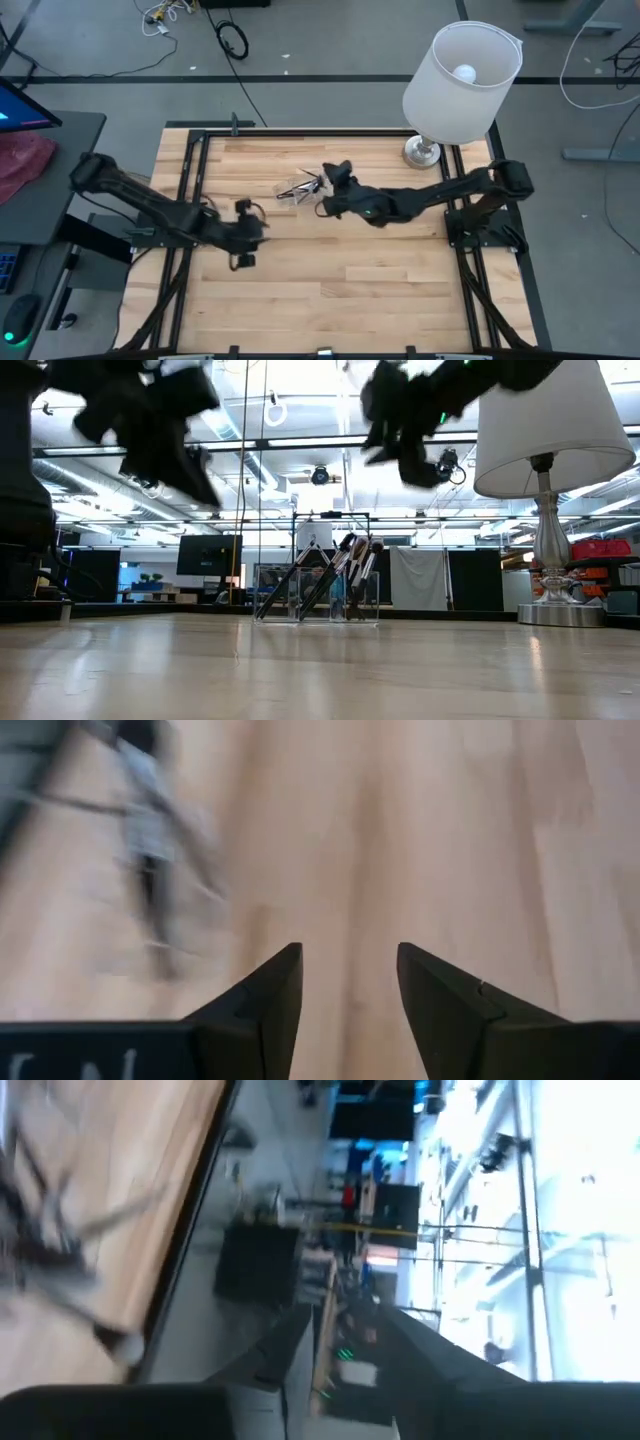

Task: Put items in baskets/containers
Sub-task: Return to Home Position

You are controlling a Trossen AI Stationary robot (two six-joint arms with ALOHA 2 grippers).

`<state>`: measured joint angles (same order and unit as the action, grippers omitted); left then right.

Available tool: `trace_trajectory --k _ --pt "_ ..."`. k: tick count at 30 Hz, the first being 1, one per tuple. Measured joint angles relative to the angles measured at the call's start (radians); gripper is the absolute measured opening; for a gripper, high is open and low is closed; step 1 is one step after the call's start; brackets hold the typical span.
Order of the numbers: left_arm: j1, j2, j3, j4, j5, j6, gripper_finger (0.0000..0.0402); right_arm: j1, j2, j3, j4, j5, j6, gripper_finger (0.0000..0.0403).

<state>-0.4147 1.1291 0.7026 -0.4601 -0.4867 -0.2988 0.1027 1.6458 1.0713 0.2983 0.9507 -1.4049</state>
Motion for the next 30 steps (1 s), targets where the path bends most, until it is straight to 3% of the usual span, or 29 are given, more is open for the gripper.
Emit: trace_trajectory --k 4,8,13,16,18,22,25,30 --pt "0.0 -0.177 0.046 -0.101 -0.136 -0.004 0.017 0.076 -0.117 0.0 -0.062 -0.022 0.232 0.0111" --pt "0.0 -0.363 0.049 -0.154 -0.21 0.017 0.017 0.126 -0.278 0.0 -0.289 -0.138 0.555 0.011" --pt "0.0 -0.565 0.037 -0.278 -0.24 0.023 0.017 0.105 -0.488 0.0 -0.652 -0.502 1.073 0.011" --pt "0.0 -0.682 -0.023 -0.267 -0.254 0.041 0.017 0.083 -0.583 0.0 -0.816 -0.688 1.261 0.011" --pt "0.0 -0.75 -0.083 -0.24 -0.263 0.055 0.017 0.081 -0.642 -0.024 -0.848 -0.735 1.305 0.011" --pt "0.0 -0.873 -0.214 -0.154 -0.323 0.053 0.017 0.084 -0.772 -0.209 -0.639 -0.743 1.258 0.011" --pt "0.001 -0.94 -0.274 -0.039 -0.306 0.102 0.017 0.072 -0.877 -0.398 -0.425 -0.743 1.224 0.011" --pt "0.001 -1.027 -0.31 0.01 -0.255 0.113 0.017 0.047 -1.039 -0.673 -0.21 -0.743 1.355 0.011"
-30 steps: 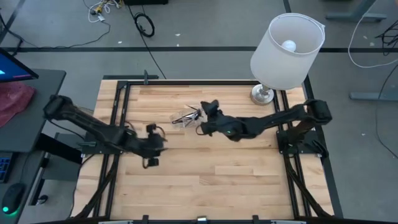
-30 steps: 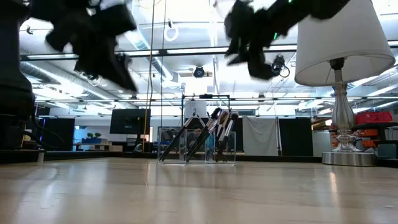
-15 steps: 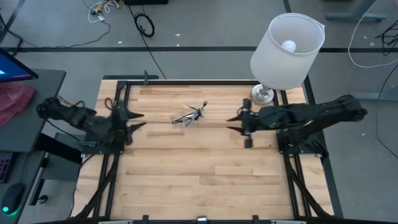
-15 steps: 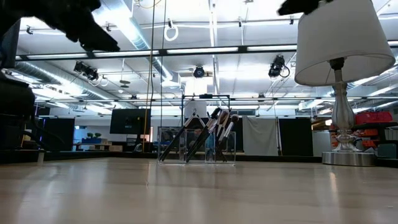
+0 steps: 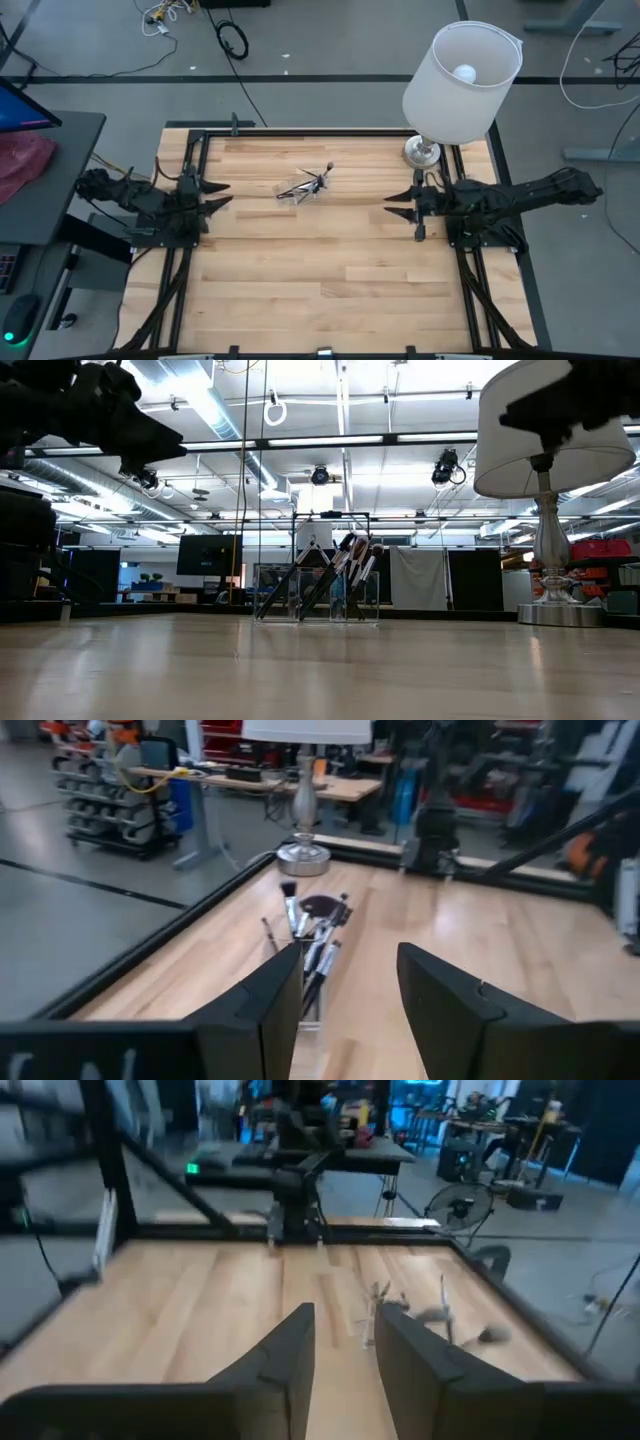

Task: Put items in baskets/containers
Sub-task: Return to Home Position

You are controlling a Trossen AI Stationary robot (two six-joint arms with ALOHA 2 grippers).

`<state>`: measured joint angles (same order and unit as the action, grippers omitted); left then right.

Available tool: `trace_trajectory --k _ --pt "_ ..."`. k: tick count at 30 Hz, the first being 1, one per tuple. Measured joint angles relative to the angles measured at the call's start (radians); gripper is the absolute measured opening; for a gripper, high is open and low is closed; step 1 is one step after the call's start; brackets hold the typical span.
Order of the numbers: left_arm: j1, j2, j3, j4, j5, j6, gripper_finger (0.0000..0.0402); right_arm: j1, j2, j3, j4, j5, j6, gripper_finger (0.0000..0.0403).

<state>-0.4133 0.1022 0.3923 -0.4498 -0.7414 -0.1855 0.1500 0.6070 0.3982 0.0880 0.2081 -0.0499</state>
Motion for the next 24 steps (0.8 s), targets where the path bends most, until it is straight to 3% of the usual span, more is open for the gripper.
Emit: trace_trajectory --k 5,10,19,24 --pt "0.0 -0.043 -0.087 0.112 0.013 0.031 0.017 -0.027 -0.141 -0.184 0.1 0.0 0.125 0.011" --pt "0.004 -0.064 -0.204 0.29 0.009 0.167 0.017 -0.047 -0.284 -0.292 0.113 0.0 0.155 0.011" --pt "0.061 -0.072 -0.373 0.508 0.029 0.119 0.017 -0.058 -0.445 -0.375 0.115 -0.043 0.097 0.011" --pt "0.094 -0.056 -0.383 0.544 0.08 0.121 0.0169 -0.058 -0.465 -0.383 0.058 -0.044 0.113 0.011"
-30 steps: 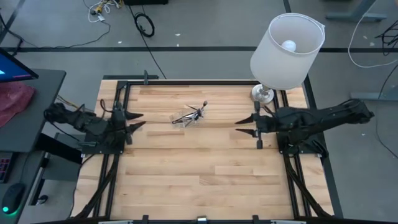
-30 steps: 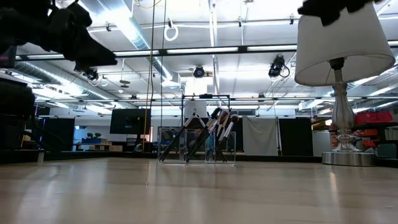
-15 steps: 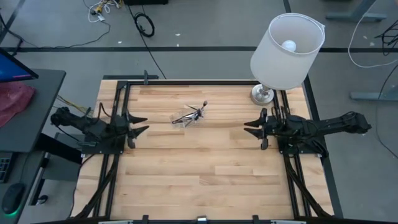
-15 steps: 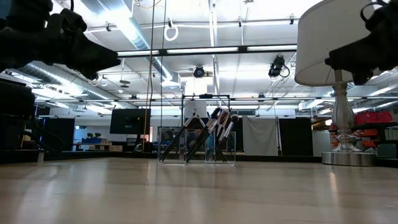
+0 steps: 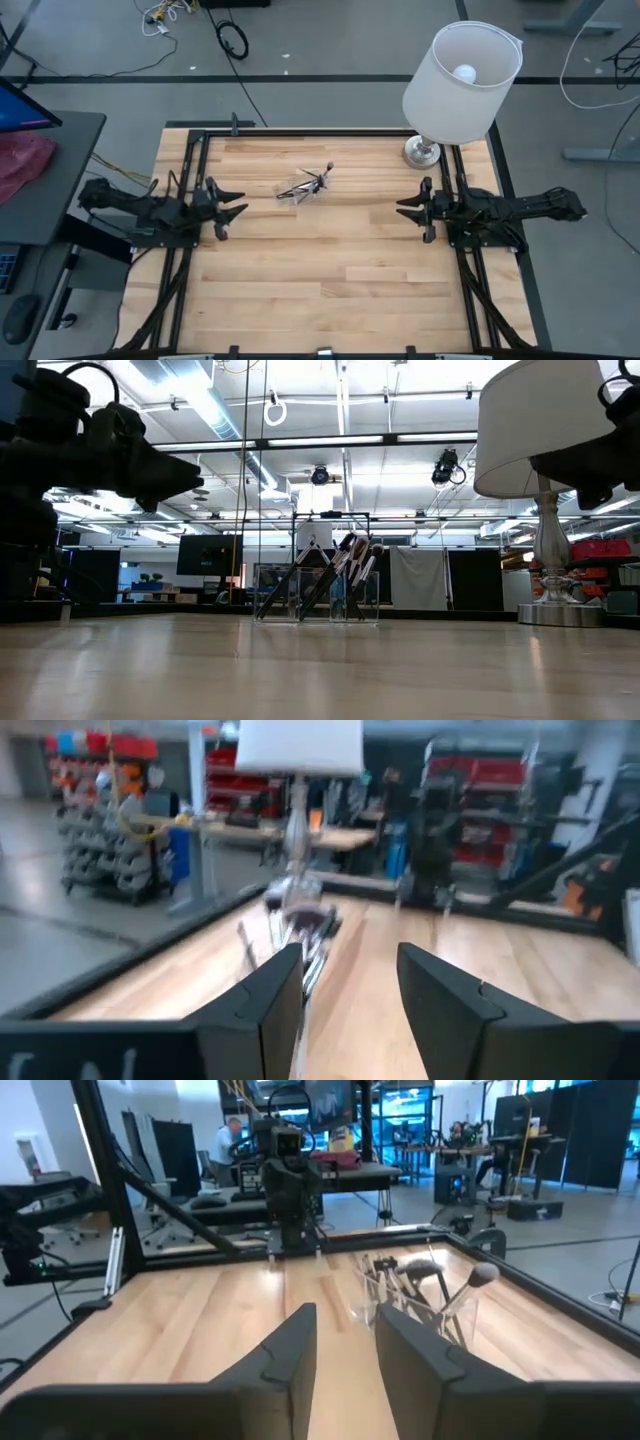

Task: Put items in baskets/containers
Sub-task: Return to Home Position

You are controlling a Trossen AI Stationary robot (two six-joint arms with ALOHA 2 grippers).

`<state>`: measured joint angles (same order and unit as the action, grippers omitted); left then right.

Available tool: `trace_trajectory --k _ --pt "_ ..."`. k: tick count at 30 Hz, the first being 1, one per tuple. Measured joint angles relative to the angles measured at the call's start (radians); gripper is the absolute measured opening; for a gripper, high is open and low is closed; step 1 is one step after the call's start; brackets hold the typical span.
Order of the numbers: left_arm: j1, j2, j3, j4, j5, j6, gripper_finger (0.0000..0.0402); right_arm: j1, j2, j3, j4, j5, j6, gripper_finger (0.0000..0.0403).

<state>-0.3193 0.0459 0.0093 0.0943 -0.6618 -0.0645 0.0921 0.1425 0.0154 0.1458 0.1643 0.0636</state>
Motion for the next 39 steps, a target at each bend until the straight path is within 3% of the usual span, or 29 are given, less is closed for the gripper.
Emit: trace_trajectory --k 6,11,23,39 --pt "0.035 -0.001 0.0 0.019 0.115 0.066 0.0169 0.0 0.0 0.001 -0.038 0.009 -0.02 0.011" --pt "0.048 0.013 0.0 -0.018 0.163 0.021 0.0169 0.0 0.002 0.001 -0.059 0.011 -0.02 0.011" --pt "0.048 0.084 0.0 -0.014 0.169 0.05 0.017 0.0 0.002 0.001 -0.057 0.011 -0.02 0.011" --pt "0.048 0.085 -0.002 0.003 0.171 0.05 0.017 0.0 0.002 0.002 -0.057 0.011 -0.02 0.011"
